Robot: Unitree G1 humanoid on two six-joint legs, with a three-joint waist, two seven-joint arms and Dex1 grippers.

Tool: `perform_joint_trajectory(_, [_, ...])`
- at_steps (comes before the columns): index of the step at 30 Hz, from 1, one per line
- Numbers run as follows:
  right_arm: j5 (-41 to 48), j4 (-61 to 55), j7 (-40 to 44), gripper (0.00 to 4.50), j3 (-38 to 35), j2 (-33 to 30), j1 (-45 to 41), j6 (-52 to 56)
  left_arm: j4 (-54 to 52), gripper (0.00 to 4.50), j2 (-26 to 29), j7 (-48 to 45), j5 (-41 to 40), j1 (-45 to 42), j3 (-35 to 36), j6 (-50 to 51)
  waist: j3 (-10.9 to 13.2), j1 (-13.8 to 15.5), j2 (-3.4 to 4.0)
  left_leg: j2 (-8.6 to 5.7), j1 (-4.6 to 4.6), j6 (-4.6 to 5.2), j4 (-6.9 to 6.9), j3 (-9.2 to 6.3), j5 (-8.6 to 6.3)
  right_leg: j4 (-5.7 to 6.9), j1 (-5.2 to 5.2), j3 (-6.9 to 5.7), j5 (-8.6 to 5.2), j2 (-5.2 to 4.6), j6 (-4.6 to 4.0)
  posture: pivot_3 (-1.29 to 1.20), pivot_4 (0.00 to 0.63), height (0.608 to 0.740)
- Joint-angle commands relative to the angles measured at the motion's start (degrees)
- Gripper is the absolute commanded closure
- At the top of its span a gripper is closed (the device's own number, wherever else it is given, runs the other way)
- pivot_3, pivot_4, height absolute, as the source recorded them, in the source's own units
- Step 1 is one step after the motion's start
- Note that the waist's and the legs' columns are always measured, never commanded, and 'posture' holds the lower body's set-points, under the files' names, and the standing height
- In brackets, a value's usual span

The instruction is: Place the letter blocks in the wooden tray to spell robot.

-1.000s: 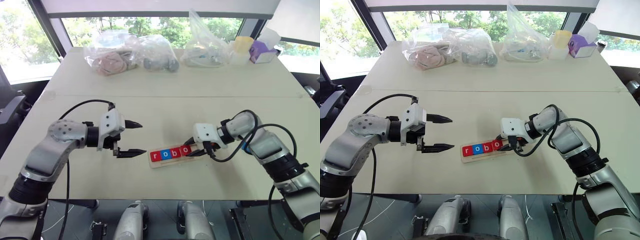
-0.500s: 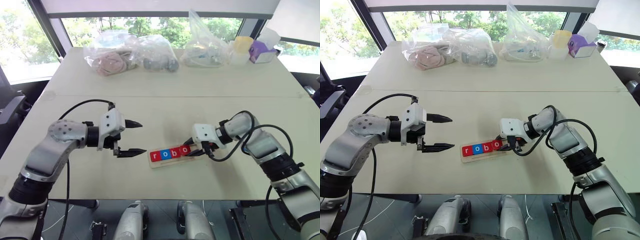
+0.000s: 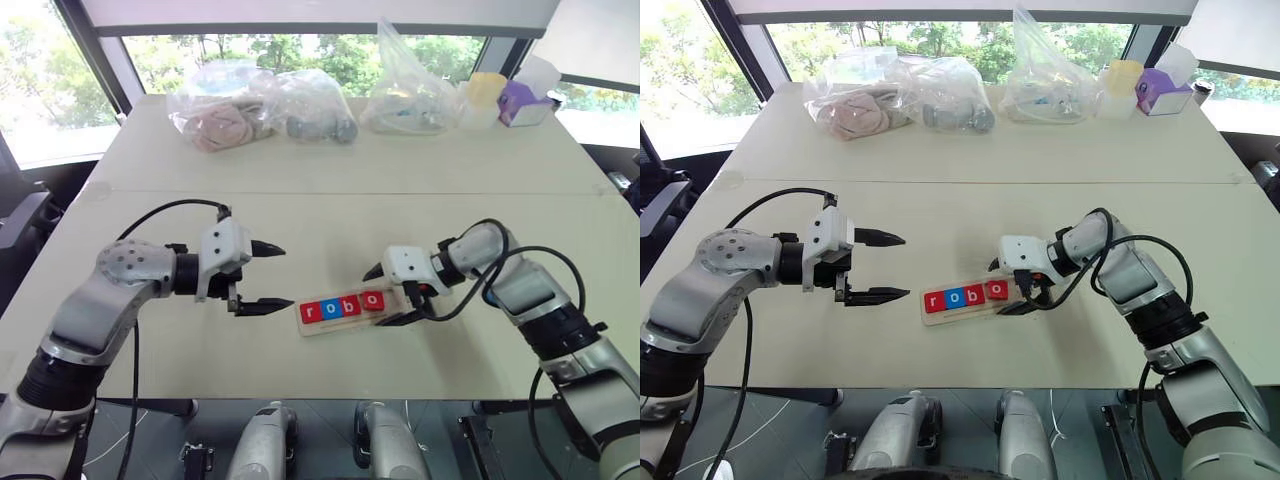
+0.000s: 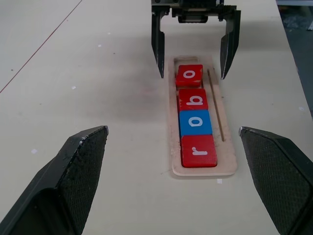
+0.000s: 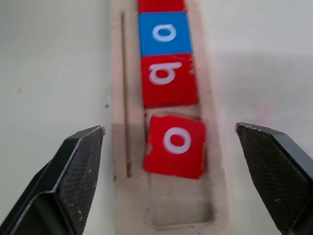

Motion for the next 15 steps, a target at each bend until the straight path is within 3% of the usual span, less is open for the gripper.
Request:
perform_joint_trajectory(1, [0.8, 0.3, -3.0, 0.03, -3.9, 0.3, -3.1, 0.1, -1.6, 0.0, -0.2, 0.3, -1.0, -0.4, 1.3, -0.1, 0.0, 0.0, 0.0, 0.0, 0.01, 0.0, 0.0, 0.0, 0.0, 0.01, 0.0, 0.0, 0.0, 0.01, 0.0, 0.0, 0.15, 0.74])
perform_joint_trajectory(15, [0.3, -0.3, -2.0, 0.03, -4.1, -2.8, -0.2, -0.6, -1.2, 0.0, -0.8, -0.2, -0.6, -0.8, 0.9, -0.4, 0.0, 0.0, 0.0, 0.0, 0.02, -0.02, 0.0, -0.02, 0.02, 0.03, 0.02, 0.01, 0.0, 0.06, 0.0, 0.0, 0.15, 0.74])
